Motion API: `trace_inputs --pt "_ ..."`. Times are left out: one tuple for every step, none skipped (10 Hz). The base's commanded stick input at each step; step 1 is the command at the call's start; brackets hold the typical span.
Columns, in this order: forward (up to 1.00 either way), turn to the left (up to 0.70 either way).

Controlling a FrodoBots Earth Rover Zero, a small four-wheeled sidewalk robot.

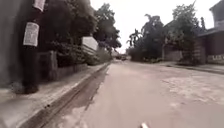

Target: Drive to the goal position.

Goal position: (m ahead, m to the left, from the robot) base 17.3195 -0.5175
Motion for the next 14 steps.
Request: trace_inputs --pt "0.7 0.0" --pt "0.7 -0.14" --pt "0.7 -0.24" --pt "0.7 -0.08" --pt "0.7 0.0" --pt "0.7 0.0" --pt "0.7 0.0" --pt "0.7 0.0" --pt "0.7 0.0" --pt "0.7 0.0" --pt "0.7 0.0" --pt "0.7 0.0" --pt "0.7 0.0" --pt "0.7 0.0"
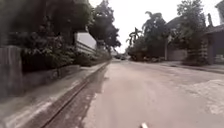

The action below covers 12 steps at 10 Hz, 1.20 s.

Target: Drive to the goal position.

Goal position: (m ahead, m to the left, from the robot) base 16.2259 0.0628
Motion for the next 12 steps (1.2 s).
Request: trace_inputs --pt "0.7 0.0" --pt "0.7 0.0" --pt "0.7 0.0" --pt "0.7 0.0" --pt "0.7 0.0" --pt "0.7 0.0" --pt "0.7 0.0" --pt "0.7 -0.01" --pt "0.7 -0.14" --pt "0.7 -0.32" --pt "0.7 0.0" --pt "0.7 0.0"
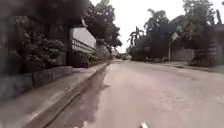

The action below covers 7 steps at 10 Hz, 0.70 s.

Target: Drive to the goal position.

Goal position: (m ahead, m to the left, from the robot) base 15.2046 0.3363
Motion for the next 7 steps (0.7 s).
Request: trace_inputs --pt "0.7 0.0" --pt "0.7 0.0" --pt "0.7 0.0" --pt "0.7 0.0" --pt "0.7 0.0" --pt "0.7 0.0" --pt "0.7 0.0"
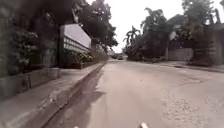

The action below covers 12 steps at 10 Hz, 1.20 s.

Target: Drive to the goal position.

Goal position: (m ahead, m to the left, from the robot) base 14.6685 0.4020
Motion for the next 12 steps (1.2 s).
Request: trace_inputs --pt "0.7 0.0" --pt "0.7 0.0" --pt "0.7 0.0" --pt "0.7 0.0" --pt "0.7 0.0" --pt "0.7 0.0" --pt "0.7 0.0" --pt "0.7 0.0" --pt "0.7 0.0" --pt "0.7 0.0" --pt "0.7 0.0" --pt "0.7 0.0"
